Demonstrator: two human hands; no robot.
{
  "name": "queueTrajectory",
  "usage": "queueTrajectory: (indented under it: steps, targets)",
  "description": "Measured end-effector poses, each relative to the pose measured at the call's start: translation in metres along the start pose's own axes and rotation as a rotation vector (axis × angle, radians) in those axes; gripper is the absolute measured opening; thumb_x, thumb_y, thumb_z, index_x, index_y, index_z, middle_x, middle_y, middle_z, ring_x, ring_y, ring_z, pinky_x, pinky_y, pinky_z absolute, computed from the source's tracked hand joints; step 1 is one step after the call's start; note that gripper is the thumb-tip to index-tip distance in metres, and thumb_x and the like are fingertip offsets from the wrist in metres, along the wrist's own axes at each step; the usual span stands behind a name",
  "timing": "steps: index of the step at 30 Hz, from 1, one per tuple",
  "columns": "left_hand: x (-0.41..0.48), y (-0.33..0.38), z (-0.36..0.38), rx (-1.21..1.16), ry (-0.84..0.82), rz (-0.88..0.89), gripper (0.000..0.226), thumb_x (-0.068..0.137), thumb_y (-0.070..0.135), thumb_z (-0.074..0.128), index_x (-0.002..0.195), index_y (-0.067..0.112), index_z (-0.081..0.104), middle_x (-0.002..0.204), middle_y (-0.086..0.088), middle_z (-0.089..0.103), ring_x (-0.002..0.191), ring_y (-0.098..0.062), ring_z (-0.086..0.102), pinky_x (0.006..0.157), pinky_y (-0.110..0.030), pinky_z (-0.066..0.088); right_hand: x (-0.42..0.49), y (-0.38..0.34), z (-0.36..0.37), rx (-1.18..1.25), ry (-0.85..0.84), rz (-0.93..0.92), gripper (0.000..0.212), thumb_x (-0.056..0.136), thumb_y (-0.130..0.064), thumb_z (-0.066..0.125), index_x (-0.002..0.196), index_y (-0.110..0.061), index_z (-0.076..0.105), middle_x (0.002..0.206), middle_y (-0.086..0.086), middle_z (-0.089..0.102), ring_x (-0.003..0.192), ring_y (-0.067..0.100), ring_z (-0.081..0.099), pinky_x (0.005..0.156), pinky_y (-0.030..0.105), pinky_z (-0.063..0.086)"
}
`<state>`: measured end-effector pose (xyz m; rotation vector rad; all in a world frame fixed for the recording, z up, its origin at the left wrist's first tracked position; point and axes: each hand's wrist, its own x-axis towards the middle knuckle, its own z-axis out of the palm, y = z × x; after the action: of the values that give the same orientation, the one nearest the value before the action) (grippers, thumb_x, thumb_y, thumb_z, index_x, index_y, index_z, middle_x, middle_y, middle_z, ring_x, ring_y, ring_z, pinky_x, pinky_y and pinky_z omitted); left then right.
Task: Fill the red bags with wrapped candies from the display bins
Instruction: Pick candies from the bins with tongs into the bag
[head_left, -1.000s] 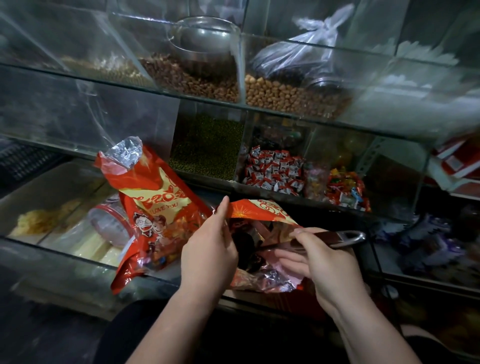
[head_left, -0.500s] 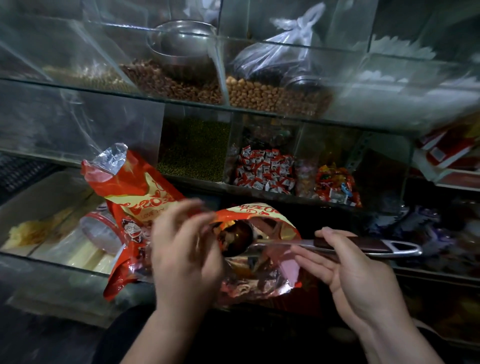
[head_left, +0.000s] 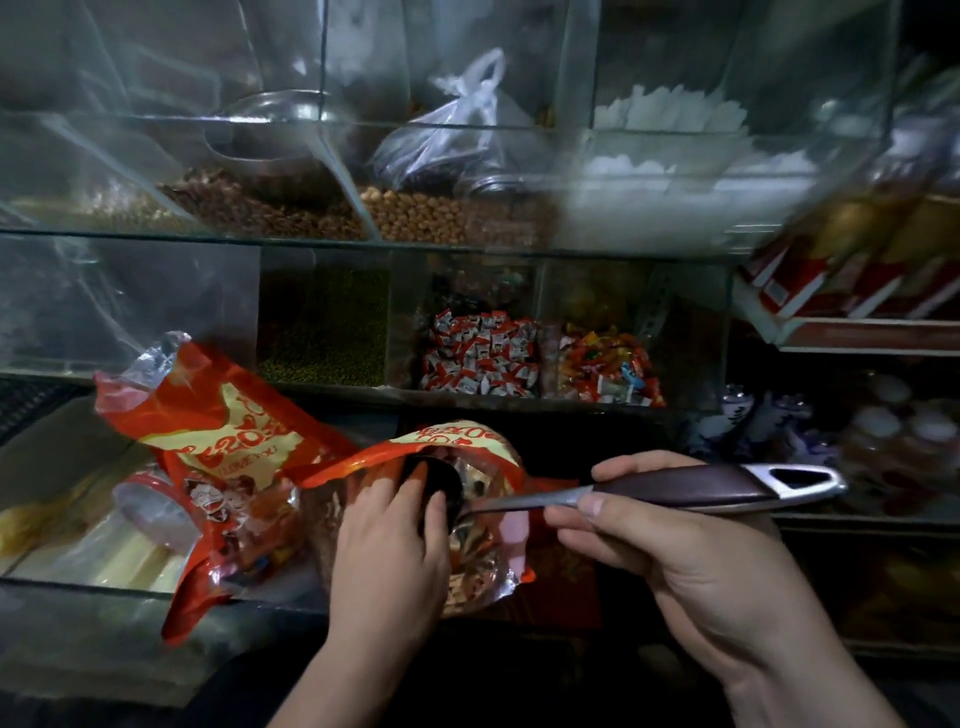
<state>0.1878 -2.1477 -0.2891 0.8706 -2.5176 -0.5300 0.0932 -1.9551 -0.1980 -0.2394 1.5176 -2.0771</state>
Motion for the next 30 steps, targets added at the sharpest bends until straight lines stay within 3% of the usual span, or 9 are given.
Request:
queueTrajectory:
  steps: [2, 4, 8, 12, 17, 20, 23, 26, 30]
  targets:
    - [-0.003, 0.009, -0.006, 0.022, 0.0, 0.019, 0.046, 0.1, 0.044, 0.04, 0.132, 0.019, 0.063, 0.129, -0.001, 0.06, 0.125, -0.024, 0.052, 0.115, -0.043, 0.033, -0.006, -0.011, -0.001, 0.009, -0.007, -0.025, 0.018, 0.056, -0.005, 0.079, 0.072, -0.012, 0.079, 0.082, 0.033, 0.075, 0.079, 0.041, 0.079, 0.06, 0.033, 0.064]
    - [-0.002, 0.019, -0.016, 0.013, 0.011, 0.03, 0.054, 0.1, 0.05, 0.033, 0.137, 0.021, 0.06, 0.145, -0.003, 0.054, 0.138, -0.024, 0.044, 0.119, -0.041, 0.026, -0.012, -0.023, -0.004, 0.034, 0.009, -0.062, 0.017, 0.053, -0.005, 0.078, 0.068, -0.013, 0.079, 0.078, 0.033, 0.074, 0.075, 0.042, 0.079, 0.057, 0.032, 0.063]
    - [0.017, 0.049, -0.039, 0.022, 0.124, 0.177, 0.051, 0.094, 0.05, 0.042, 0.127, 0.02, 0.067, 0.138, 0.002, 0.06, 0.132, -0.017, 0.05, 0.111, -0.036, 0.034, -0.02, -0.045, -0.012, 0.081, 0.041, -0.151, 0.021, 0.046, -0.011, 0.081, 0.066, -0.015, 0.079, 0.074, 0.031, 0.074, 0.071, 0.042, 0.078, 0.055, 0.031, 0.063]
    - [0.06, 0.085, -0.042, 0.015, 0.174, 0.351, 0.051, 0.093, 0.048, 0.044, 0.131, 0.02, 0.063, 0.136, 0.004, 0.061, 0.133, -0.014, 0.048, 0.113, -0.029, 0.027, -0.017, -0.062, -0.025, 0.163, 0.131, -0.253, 0.022, 0.041, -0.017, 0.08, 0.063, -0.019, 0.078, 0.071, 0.025, 0.075, 0.07, 0.039, 0.079, 0.056, 0.029, 0.062]
    - [0.122, 0.131, -0.003, -0.1, -0.14, 0.441, 0.057, 0.1, 0.043, 0.05, 0.15, 0.019, 0.04, 0.156, 0.0, 0.04, 0.148, -0.018, 0.025, 0.122, -0.032, 0.011, 0.007, -0.069, -0.041, 0.309, 0.285, -0.319, 0.003, 0.068, -0.014, 0.073, 0.067, -0.016, 0.073, 0.071, 0.002, 0.076, 0.077, 0.036, 0.08, 0.064, 0.034, 0.066]
    - [0.139, 0.14, 0.018, -0.186, -0.244, 0.367, 0.065, 0.098, 0.044, 0.054, 0.153, 0.017, 0.033, 0.157, -0.002, 0.037, 0.146, -0.018, 0.029, 0.114, -0.024, 0.019, 0.027, -0.061, -0.053, 0.308, 0.402, -0.321, 0.016, 0.095, -0.006, 0.065, 0.081, -0.014, 0.065, 0.071, -0.005, 0.077, 0.085, 0.032, 0.08, 0.073, 0.032, 0.066]
    - [0.143, 0.132, 0.029, -0.17, -0.241, 0.314, 0.065, 0.095, 0.045, 0.057, 0.15, 0.018, 0.037, 0.154, -0.001, 0.041, 0.141, -0.019, 0.036, 0.105, -0.022, 0.024, 0.056, -0.045, -0.064, 0.243, 0.491, -0.368, 0.017, 0.101, -0.004, 0.061, 0.088, -0.013, 0.067, 0.074, -0.004, 0.079, 0.091, 0.027, 0.08, 0.075, 0.025, 0.064]
    - [0.14, 0.12, 0.038, -0.105, -0.317, 0.24, 0.06, 0.092, 0.047, 0.058, 0.143, 0.017, 0.044, 0.145, -0.004, 0.046, 0.132, -0.025, 0.045, 0.1, -0.028, 0.037, 0.089, -0.029, -0.064, -0.025, 0.491, -0.448, 0.012, 0.097, -0.005, 0.068, 0.094, -0.015, 0.073, 0.086, 0.005, 0.079, 0.093, 0.022, 0.079, 0.082, 0.025, 0.063]
    - [0.137, 0.111, 0.046, -0.018, -0.442, 0.15, 0.056, 0.088, 0.049, 0.058, 0.135, 0.019, 0.046, 0.133, -0.008, 0.052, 0.116, -0.03, 0.055, 0.088, -0.034, 0.047, 0.123, -0.019, -0.064, -0.893, 0.217, -0.569, 0.009, 0.095, -0.008, 0.07, 0.1, -0.013, 0.075, 0.098, 0.001, 0.073, 0.096, 0.015, 0.07, 0.084, 0.021, 0.053]
